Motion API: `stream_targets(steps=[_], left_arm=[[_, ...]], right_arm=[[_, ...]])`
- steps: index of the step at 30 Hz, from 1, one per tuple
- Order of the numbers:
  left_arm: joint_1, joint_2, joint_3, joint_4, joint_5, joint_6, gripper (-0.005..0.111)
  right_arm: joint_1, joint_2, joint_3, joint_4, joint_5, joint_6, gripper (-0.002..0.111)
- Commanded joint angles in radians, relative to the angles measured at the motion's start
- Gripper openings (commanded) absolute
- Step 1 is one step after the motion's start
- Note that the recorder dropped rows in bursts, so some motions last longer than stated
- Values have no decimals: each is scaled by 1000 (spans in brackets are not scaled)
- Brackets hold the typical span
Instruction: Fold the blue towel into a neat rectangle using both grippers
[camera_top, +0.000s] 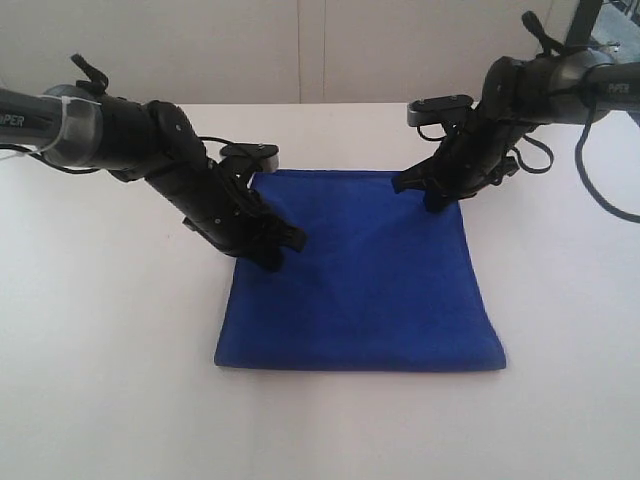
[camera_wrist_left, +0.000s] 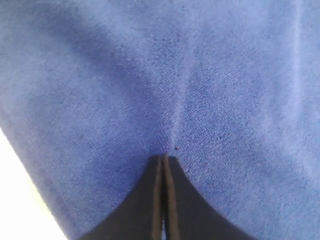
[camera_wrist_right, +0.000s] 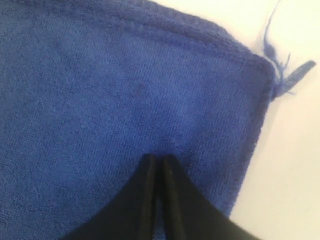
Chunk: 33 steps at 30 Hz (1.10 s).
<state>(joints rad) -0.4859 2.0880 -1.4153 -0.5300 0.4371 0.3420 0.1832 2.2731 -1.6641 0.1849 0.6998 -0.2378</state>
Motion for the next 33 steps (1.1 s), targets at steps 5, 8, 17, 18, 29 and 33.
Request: stream_targets(steps=[5,8,17,18,29,33], left_arm=[[-4,-5,5,19,20,-32,0],[-4,-22,-16,14,31,-32,0],[-4,-151,-62,87,111,-28,0],[-4,-161,-62,110,135,-28,0],[-5,-214,-31,224,336,81,0],[-5,-226,58,177,290,167,0]], right_arm=[[-5,10,7,-22,2,8,5],[-5,-30,7,-19,15,15,5],[-5,-195,13,-25,167,16,5],[-5,-210,13,-25,186,16,5],[-4,-430,208,1,247,102,5],[-4,-551,364,5,171,105,5]])
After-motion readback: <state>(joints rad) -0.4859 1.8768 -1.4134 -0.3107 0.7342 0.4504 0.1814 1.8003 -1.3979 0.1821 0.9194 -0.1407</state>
